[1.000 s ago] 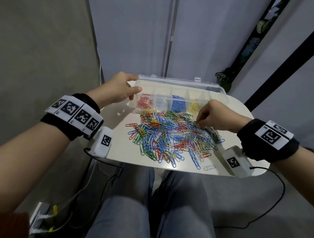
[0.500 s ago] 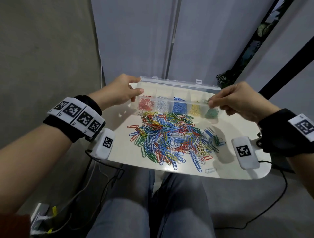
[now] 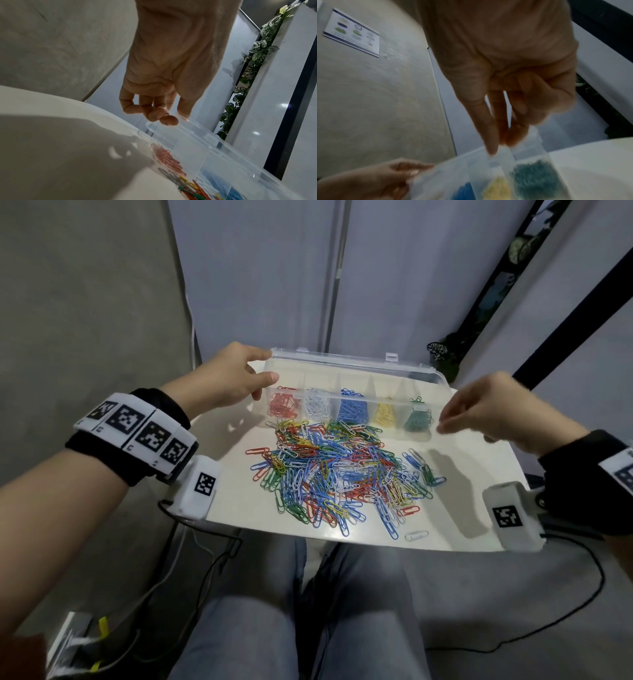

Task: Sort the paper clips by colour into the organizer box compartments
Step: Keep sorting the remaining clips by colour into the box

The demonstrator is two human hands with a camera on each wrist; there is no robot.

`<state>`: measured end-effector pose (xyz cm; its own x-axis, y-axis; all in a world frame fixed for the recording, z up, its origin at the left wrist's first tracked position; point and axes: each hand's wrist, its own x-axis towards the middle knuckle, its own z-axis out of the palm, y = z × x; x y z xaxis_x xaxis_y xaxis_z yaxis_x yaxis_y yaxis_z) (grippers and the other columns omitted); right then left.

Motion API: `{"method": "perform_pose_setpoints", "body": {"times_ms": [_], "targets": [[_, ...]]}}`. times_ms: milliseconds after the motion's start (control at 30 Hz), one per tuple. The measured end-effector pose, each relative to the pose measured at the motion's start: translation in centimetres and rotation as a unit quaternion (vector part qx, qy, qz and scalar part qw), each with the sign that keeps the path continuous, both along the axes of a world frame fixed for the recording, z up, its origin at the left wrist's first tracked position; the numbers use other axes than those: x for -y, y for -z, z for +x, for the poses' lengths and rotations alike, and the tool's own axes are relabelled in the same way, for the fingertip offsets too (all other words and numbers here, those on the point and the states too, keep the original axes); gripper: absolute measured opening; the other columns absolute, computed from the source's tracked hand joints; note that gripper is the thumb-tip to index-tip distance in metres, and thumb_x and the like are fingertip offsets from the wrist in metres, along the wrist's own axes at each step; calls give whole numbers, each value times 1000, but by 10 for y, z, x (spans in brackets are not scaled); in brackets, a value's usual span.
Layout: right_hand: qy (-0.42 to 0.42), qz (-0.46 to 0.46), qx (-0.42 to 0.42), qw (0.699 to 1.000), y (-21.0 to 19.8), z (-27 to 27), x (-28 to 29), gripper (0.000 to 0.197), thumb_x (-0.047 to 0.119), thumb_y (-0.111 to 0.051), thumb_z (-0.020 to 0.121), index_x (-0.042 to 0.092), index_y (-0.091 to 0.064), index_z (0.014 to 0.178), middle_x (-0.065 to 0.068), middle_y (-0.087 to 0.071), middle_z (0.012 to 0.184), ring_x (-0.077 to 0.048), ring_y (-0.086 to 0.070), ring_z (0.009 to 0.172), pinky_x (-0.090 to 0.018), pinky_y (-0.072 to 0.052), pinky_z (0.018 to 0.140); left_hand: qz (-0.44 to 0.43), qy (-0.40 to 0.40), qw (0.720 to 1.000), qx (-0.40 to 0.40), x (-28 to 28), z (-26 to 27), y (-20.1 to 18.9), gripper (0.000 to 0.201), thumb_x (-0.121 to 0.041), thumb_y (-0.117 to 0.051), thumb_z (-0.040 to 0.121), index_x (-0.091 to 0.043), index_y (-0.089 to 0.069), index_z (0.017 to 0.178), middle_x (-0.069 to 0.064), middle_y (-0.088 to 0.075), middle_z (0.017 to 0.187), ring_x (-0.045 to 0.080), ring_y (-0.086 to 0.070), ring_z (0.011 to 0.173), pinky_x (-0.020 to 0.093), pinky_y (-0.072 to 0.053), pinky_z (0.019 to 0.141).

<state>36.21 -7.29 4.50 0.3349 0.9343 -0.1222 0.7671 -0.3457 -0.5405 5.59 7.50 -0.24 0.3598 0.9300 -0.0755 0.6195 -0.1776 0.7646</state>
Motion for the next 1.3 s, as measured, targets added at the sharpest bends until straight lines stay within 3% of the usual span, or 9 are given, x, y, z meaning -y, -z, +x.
{"method": "perform_pose_setpoints", "body": {"times_ms": [100, 300, 433, 567, 700, 833, 1033, 1167, 1300], "targets": [[-30, -115, 37, 992, 18, -6, 12, 17, 15, -86, 66, 6, -71, 63, 3, -54, 43, -17, -35, 44, -19, -28, 41, 2, -1, 1000, -3, 1, 0, 0, 55, -30, -60, 95, -16, -42, 145, 0, -60, 62, 9, -45, 56, 27, -35, 57], [-37, -140, 98, 985, 40, -16, 10, 21, 19, -88, 63, 7, -71, 64, -2, -56, 46, -7, -40, 32, -16, -29, 33, 1, -2, 1000, -4, 2, 0, -1, 56, -31, -59, 95, -16, -42, 146, 0, -60, 62, 10, -46, 57, 28, -36, 59], [-33, -135, 32, 990, 36, -15, 4, 7, 5, -81, 69, 2, -74, 71, -9, -57, 53, -23, -42, 52, -20, -32, 37, -2, -2, 1000, 0, 4, 1, -1, 55, -30, -59, 95, -15, -41, 146, 1, -60, 62, 9, -45, 58, 30, -35, 60], [-14, -118, -65, 991, 29, -12, 0, 8, 3, -77, 74, 4, -72, 68, -2, -61, 54, -15, -41, 52, -21, -35, 43, -4, -4, 1000, 1, 4, 1, -1, 55, -30, -59, 96, -16, -41, 146, 1, -60, 62, 9, -45, 57, 30, -35, 64], [1, -102, -152, 983, 21, -8, -4, 4, -1, -74, 76, -2, -70, 77, -14, -67, 70, -13, -42, 50, -20, -34, 44, -7, -4, 1000, 5, 3, 1, -2, 56, -28, -59, 96, -15, -41, 146, 2, -60, 62, 11, -45, 57, 30, -35, 59], [11, -35, -173, 984, 11, -6, -9, 3, 0, -73, 77, -1, -70, 76, -6, -66, 62, -11, -40, 51, -19, -33, 43, -4, -2, 1000, 4, 3, 1, -1, 55, -28, -59, 96, -15, -41, 146, 2, -60, 62, 9, -44, 56, 27, -35, 57], [54, 146, -72, 985, -9, 2, -30, 11, 6, -74, 79, -4, -72, 82, -7, -57, 55, -6, -32, 38, -18, -29, 36, 1, 3, 1000, -3, 3, 0, -2, 55, -27, -59, 96, -15, -41, 146, 1, -59, 63, 7, -43, 52, 25, -35, 56], [51, 131, -26, 990, -11, 3, -37, 22, 10, -79, 76, -2, -72, 94, -12, -59, 69, -10, -37, 40, -16, -30, 32, 2, 2, 1000, -3, 3, 0, -2, 55, -28, -59, 96, -16, -41, 146, 1, -59, 62, 7, -43, 52, 25, -35, 55], [-3, 91, 6, 996, -11, -7, -19, 14, 5, -80, 73, -3, -71, 80, -8, -52, 59, -4, -36, 33, -11, -27, 33, -2, -3, 1000, 1, 1, 0, 0, 55, -29, -59, 95, -17, -41, 146, 1, -60, 63, 9, -43, 54, 27, -34, 56]]}}
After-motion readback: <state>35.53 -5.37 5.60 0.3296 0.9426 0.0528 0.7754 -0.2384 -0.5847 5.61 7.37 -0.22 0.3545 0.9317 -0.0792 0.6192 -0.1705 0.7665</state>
